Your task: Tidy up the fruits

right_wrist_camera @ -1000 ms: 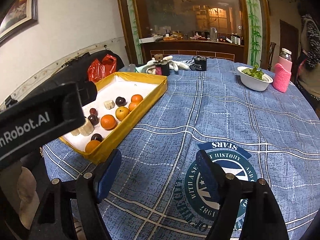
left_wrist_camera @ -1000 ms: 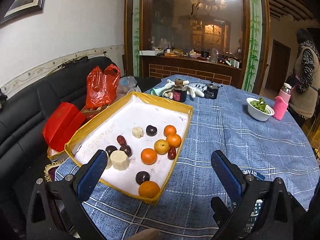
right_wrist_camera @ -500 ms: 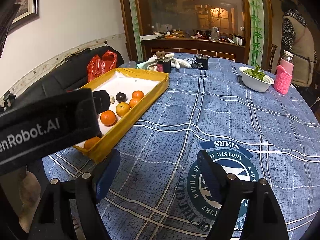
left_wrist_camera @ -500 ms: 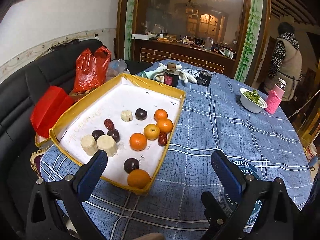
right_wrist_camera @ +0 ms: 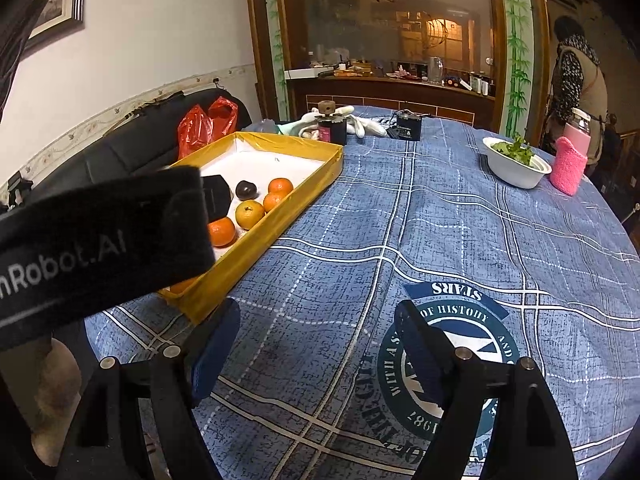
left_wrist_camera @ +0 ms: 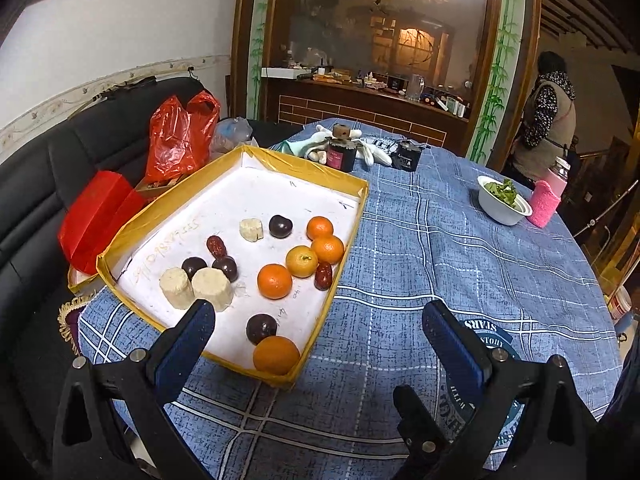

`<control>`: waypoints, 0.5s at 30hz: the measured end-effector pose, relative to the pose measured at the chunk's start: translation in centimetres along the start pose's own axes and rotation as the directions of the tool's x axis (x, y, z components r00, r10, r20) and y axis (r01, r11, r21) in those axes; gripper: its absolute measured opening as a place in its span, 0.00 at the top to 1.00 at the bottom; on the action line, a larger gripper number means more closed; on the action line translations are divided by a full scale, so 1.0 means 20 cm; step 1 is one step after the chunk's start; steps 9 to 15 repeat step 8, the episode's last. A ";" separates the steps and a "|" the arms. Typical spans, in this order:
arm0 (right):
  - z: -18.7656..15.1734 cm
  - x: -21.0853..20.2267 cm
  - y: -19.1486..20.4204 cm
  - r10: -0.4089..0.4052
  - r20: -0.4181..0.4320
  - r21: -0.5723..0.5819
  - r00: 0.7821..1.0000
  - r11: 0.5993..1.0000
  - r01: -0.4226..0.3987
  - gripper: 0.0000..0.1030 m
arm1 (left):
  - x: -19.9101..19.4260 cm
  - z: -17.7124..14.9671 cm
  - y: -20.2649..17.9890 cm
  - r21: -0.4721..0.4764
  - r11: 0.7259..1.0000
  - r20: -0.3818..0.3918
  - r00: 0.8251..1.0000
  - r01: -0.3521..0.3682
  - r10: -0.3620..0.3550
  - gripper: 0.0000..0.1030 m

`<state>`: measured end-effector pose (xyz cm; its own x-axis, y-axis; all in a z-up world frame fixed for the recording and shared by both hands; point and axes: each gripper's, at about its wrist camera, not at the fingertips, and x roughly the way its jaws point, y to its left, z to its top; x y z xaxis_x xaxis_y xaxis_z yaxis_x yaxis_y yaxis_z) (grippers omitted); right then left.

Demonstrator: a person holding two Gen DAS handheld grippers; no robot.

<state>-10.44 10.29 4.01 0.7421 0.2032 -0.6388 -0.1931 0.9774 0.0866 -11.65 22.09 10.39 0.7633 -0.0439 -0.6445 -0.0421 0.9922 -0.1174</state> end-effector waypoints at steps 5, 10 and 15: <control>0.00 -0.01 0.01 0.003 0.003 -0.006 1.000 1.000 -0.003 0.18 | 0.00 0.00 0.00 0.004 1.000 -0.013 1.000 -0.005 0.005 0.00; 0.00 -0.01 0.00 0.004 0.006 0.000 1.000 1.000 -0.004 0.17 | 0.00 -0.01 -0.01 0.012 1.000 -0.013 1.000 -0.006 0.006 0.00; 0.00 -0.01 0.00 0.004 0.006 0.000 1.000 1.000 -0.004 0.17 | 0.00 -0.01 -0.01 0.012 1.000 -0.013 1.000 -0.006 0.006 0.00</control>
